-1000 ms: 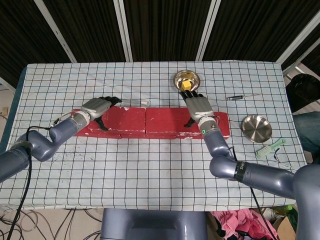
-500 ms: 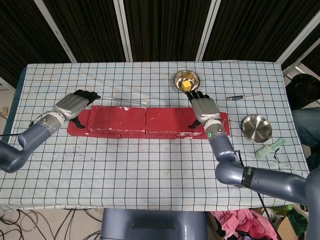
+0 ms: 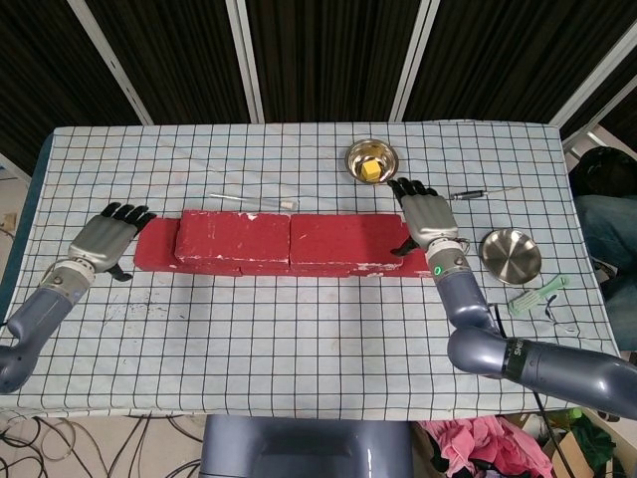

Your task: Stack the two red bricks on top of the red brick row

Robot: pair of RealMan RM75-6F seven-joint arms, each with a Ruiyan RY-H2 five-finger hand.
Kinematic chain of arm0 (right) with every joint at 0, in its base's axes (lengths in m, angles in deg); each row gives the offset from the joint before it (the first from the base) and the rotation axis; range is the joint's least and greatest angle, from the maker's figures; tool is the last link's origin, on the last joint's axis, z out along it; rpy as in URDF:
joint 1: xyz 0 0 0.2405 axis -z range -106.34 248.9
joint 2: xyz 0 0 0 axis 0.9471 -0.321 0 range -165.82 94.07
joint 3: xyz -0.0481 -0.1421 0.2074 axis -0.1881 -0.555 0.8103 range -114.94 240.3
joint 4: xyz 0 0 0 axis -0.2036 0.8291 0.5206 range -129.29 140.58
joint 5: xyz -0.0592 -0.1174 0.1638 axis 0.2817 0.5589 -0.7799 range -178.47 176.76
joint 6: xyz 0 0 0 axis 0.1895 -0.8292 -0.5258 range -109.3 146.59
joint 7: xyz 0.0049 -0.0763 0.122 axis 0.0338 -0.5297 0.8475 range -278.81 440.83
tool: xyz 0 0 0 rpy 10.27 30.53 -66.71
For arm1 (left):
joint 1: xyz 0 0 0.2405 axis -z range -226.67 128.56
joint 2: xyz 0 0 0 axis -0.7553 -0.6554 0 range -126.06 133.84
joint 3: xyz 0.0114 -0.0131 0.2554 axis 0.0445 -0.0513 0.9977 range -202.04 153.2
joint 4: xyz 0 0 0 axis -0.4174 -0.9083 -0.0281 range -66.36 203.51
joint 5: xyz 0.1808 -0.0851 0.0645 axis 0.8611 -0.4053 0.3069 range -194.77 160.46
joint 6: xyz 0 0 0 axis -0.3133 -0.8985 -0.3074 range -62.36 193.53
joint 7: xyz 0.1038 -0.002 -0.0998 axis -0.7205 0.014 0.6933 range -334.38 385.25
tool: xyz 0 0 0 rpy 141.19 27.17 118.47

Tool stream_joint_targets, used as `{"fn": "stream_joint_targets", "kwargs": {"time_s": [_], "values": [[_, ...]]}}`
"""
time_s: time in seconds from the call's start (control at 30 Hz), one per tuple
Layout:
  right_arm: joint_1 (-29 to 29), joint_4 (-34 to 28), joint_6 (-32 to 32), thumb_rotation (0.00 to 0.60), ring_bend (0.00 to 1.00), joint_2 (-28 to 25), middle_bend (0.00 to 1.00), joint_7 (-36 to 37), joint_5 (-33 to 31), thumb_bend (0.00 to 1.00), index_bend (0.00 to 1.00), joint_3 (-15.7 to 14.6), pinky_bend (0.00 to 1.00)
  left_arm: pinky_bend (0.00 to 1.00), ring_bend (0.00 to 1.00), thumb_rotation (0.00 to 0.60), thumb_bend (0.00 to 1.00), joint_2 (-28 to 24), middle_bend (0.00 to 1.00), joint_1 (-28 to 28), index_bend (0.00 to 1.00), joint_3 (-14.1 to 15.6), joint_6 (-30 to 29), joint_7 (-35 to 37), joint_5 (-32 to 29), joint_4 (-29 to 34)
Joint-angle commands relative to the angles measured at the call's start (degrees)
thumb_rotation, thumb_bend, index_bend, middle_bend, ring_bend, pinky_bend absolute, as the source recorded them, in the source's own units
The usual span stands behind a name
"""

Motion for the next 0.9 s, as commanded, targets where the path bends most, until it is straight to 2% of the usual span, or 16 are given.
{"fn": "stream_joint_targets", "kwargs": {"time_s": [0.03,0.17,0.37,0.63,0.9], "values": [[0.53,-0.37,0.03,0.600,0.00,-0.35,0.01,0.24,0.63,0.00,0.00,-0.05,0.14,0.03,0.00,0.600,0.03,0.22,0.03,-1.45,0.09,0.86,-1.45,-1.77,-1.62,0.85],[1.18,-0.99,-0.42,0.600,0.00,-0.60,0.01,0.53,1.49,0.00,0.00,-0.07,0.13,0.03,0.00,0.600,0.03,0.85,0.03,-2.67,0.09,1.08,-1.60,-1.94,-2.09,1.28],[1.91,-1.29,-0.84,0.600,0.00,-0.64,0.01,0.73,2.01,0.00,0.00,-0.08,0.14,0.03,0.00,0.600,0.03,2.95,0.03,-3.73,0.07,0.59,-0.66,0.22,0.91,0.04],[2.70,-1.17,-0.90,0.600,0.00,-1.07,0.01,0.80,2.25,0.00,0.00,0.00,0.14,0.03,0.00,0.600,0.03,5.58,0.03,-3.65,0.07,-0.32,1.42,1.58,3.21,-2.65],[3.45,-0.71,-0.43,0.600,0.00,-1.24,0.01,1.22,2.53,0.00,0.00,0.11,0.14,0.03,0.00,0.600,0.03,6.34,0.03,-3.51,0.07,-0.90,2.37,1.44,3.87,-2.73]]}}
